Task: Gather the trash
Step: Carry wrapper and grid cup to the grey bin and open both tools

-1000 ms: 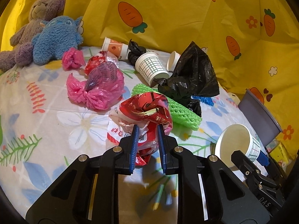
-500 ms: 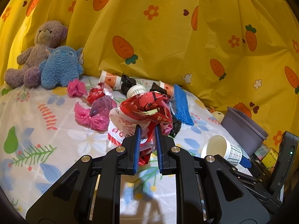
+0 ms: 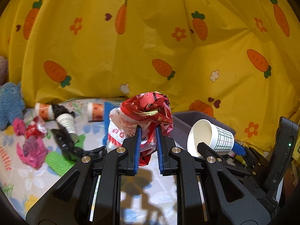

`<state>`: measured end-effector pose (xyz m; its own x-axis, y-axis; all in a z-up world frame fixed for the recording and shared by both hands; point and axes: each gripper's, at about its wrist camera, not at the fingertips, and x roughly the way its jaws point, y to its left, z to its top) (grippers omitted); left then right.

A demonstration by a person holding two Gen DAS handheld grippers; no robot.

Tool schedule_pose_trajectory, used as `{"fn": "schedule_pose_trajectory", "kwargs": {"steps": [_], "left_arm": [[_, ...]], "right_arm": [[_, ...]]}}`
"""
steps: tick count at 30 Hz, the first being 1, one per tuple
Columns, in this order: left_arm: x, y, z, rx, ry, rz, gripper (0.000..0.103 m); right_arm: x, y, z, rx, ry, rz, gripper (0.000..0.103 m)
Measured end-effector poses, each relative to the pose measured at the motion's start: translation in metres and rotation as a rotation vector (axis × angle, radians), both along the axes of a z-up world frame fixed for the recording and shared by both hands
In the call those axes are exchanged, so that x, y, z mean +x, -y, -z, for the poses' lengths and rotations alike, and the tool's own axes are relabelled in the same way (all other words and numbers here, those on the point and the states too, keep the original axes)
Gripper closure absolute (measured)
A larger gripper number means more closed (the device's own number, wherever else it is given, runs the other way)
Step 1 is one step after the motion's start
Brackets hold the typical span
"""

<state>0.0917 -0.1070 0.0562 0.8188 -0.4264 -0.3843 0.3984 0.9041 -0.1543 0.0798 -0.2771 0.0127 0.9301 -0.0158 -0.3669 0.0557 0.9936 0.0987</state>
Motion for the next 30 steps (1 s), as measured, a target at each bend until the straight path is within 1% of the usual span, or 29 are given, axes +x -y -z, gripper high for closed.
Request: {"fn": "schedule_pose_trajectory", "kwargs": {"steps": [2,5,7,11,14,22,25,30], "left_arm": [[0.014,0.029,-0.004,0.02,0.005,0.054,0.088],[0.037,0.065,-0.008,0.001,-0.012,0.144,0.088],[0.052,0.087,-0.007,-0.007,-0.026,0.186,0.088],[0.08,0.123,0.001,-0.025,-0.073,0.261,0.088],[0.093,0.145,0.007,-0.026,-0.094,0.299,0.088],[0.122,0.176,0.027,-0.038,-0.186,0.354,0.088],[0.131,0.183,0.033,-0.029,-0.208,0.366,0.088],[0.14,0.193,0.039,-0.035,-0.24,0.387,0.088]], "right_arm": [[0.007,0.02,-0.003,-0.024,0.016,0.054,0.026],[0.018,0.049,-0.003,-0.037,0.013,0.118,0.026],[0.024,0.065,-0.001,-0.044,0.007,0.154,0.026],[0.034,0.086,0.004,-0.054,-0.017,0.187,0.026],[0.04,0.095,0.006,-0.061,-0.028,0.196,0.026],[0.058,0.112,0.015,-0.035,-0.081,0.206,0.026],[0.062,0.114,0.019,-0.04,-0.098,0.211,0.025],[0.068,0.12,0.024,-0.04,-0.117,0.226,0.025]]}}
